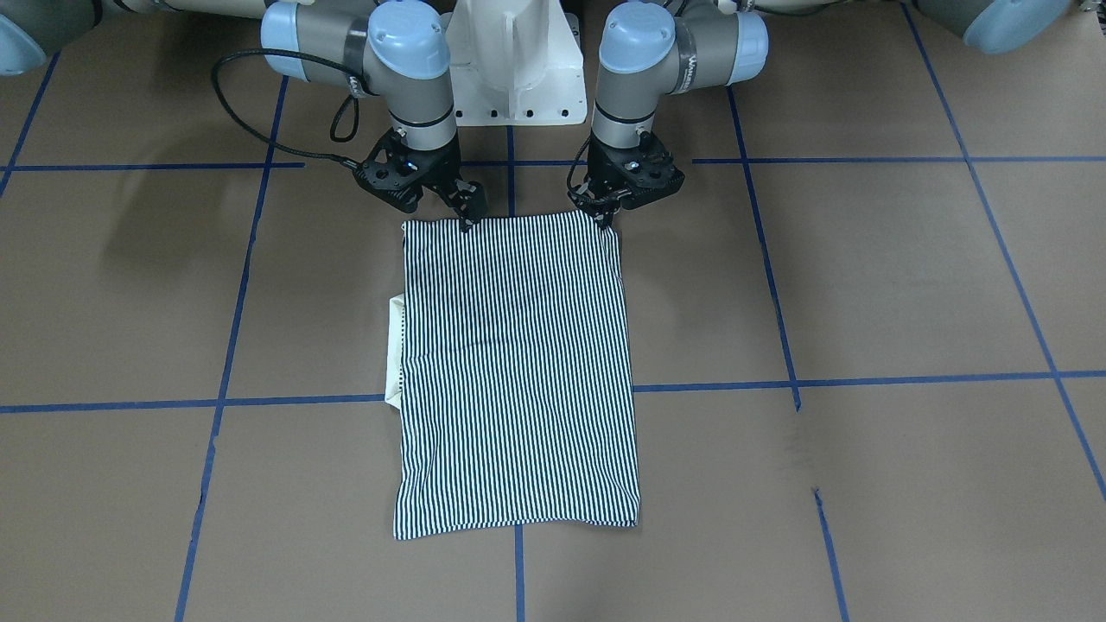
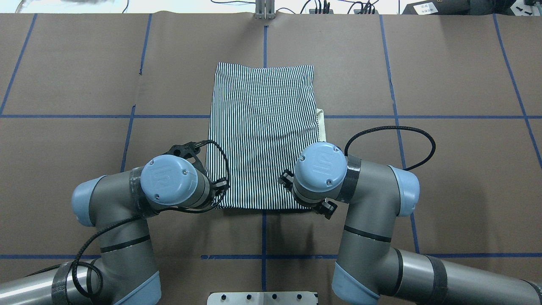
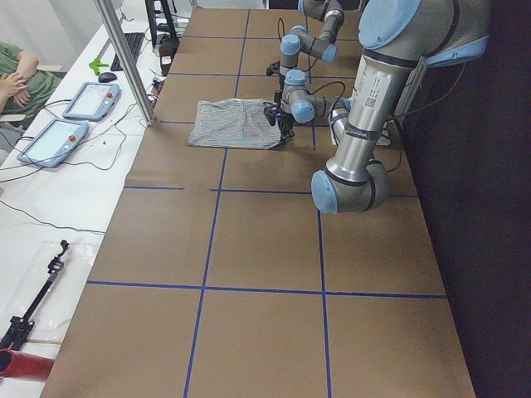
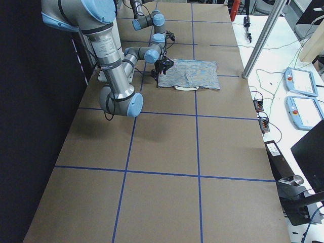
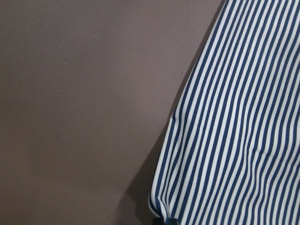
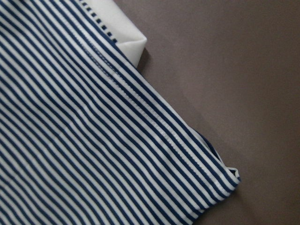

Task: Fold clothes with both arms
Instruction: 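Grasp the shirt's near edge with both grippers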

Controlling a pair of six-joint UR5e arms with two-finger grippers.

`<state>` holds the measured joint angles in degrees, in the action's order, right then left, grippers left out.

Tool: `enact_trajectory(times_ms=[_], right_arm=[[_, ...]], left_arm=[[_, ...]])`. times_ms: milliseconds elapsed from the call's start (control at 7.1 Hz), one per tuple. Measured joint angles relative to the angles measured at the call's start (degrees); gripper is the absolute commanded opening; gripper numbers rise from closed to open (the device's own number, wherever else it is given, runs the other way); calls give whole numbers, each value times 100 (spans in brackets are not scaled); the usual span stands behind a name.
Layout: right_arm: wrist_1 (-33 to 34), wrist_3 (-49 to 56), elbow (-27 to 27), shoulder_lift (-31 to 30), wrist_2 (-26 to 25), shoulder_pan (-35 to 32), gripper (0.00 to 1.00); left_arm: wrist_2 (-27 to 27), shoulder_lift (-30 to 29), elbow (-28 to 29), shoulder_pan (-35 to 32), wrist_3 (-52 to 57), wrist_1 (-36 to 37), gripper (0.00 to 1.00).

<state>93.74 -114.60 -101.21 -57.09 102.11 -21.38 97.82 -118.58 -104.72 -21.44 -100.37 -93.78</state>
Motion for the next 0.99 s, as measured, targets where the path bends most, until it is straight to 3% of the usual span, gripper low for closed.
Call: enact_trajectory(times_ms=[986], right_arm=[[-12, -432, 675, 401, -24, 1, 97]], left_arm=[[0, 4, -13, -1, -1, 0, 0]])
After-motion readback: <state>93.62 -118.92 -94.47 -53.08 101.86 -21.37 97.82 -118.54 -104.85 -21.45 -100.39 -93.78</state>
